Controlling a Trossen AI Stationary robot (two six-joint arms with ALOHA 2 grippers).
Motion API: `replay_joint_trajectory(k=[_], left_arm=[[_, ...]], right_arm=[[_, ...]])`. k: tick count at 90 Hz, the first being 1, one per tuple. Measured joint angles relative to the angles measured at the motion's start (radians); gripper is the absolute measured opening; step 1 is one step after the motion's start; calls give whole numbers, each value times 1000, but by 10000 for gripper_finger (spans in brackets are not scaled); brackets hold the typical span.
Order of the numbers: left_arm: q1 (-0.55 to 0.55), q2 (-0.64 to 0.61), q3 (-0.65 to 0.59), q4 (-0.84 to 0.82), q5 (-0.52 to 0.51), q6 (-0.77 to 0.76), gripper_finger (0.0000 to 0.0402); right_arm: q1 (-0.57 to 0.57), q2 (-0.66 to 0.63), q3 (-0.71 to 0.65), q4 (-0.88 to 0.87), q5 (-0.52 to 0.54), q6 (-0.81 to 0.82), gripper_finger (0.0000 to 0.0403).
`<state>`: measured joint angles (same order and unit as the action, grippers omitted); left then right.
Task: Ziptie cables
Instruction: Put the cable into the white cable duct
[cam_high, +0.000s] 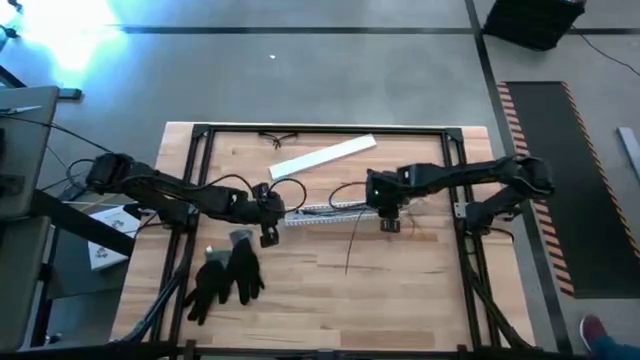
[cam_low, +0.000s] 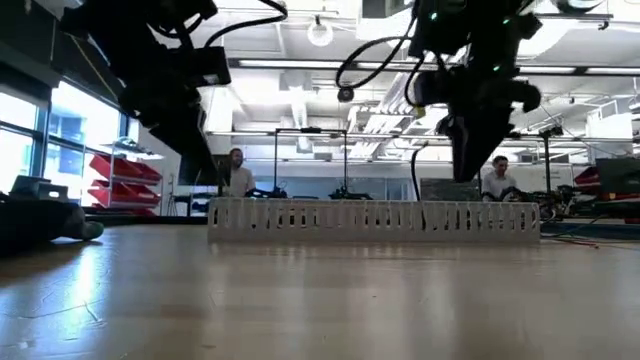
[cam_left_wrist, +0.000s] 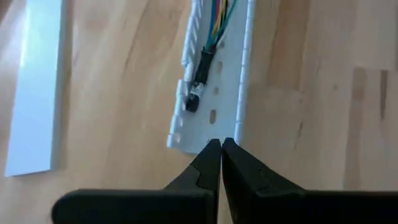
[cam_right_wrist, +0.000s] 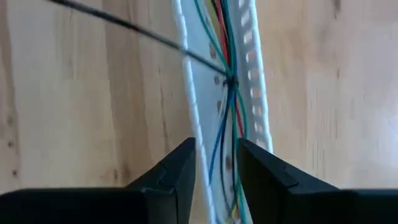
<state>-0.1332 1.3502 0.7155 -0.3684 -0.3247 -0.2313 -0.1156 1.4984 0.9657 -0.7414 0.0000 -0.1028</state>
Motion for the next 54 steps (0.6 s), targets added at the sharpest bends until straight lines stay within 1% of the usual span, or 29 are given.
replay_joint_trajectory(k=[9, 23, 37, 54], left_arm=[[5, 21, 0, 5, -6, 30, 0], [24, 65, 0, 45, -8, 68, 0], [29, 87, 0, 62, -9, 60, 0], [29, 108, 0, 84, 1, 58, 0]], right_arm=[[-2, 18, 0, 58, -2, -14, 101], [22, 47, 0, 110, -8, -86, 101], [90, 64, 0, 206, 6, -193, 105], [161, 73, 1, 236, 59, -274, 112]])
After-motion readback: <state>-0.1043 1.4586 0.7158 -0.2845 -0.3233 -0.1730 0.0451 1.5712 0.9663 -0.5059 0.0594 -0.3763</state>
